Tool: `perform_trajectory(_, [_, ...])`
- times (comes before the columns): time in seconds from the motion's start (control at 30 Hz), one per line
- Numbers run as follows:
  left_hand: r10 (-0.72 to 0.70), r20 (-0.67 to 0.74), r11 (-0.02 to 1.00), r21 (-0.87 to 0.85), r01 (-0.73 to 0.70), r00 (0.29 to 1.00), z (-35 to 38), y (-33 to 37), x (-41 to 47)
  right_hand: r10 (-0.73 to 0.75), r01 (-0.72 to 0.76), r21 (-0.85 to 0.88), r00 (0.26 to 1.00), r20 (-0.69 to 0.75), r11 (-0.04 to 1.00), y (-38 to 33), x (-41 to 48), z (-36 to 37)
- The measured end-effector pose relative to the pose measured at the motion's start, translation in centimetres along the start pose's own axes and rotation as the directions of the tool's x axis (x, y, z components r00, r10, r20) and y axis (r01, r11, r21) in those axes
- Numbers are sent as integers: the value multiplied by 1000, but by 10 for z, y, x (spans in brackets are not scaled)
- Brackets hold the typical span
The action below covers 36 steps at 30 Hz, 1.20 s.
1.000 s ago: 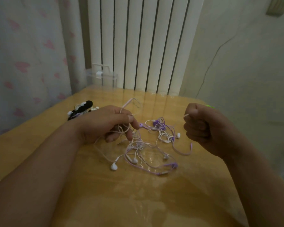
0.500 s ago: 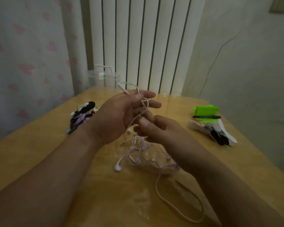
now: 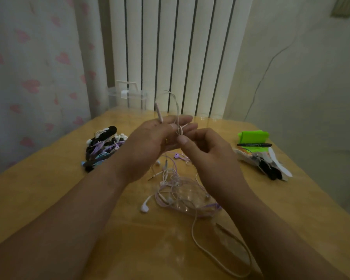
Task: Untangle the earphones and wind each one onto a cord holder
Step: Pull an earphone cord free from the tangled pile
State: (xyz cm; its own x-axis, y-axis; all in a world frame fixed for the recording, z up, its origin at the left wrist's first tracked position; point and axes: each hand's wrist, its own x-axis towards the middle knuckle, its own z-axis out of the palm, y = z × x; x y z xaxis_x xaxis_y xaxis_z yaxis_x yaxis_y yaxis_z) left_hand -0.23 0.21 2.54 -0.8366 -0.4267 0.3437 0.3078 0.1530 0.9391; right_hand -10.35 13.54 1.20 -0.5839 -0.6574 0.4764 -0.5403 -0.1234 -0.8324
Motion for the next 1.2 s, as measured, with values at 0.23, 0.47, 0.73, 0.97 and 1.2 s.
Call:
perform_trajectory(0.23, [-13,-14,970,244,16,1000,2,-6,0,115,-101,260,993,-39,960,7,9,-11])
perform_trajectory(0.47, [-50,-263,982,165,96,963,-25,-10,9,142,-35,889,989,-34,456,-3,22,-58])
perform_trajectory(0.73, [-118,-346,967,-251,29,931,-35,-8,9,304,-310,720,942,143,621,8,26,-72])
perform_trajectory(0.97, [-96,-278,758,-642,-110,956,-39,-3,10,302,-196,-353,912,277,915,13,15,-61])
perform_trajectory(1.2, [-220,-223,828,-558,61,950,-38,-3,10,59,-47,-188,996,59,981,7,14,-52])
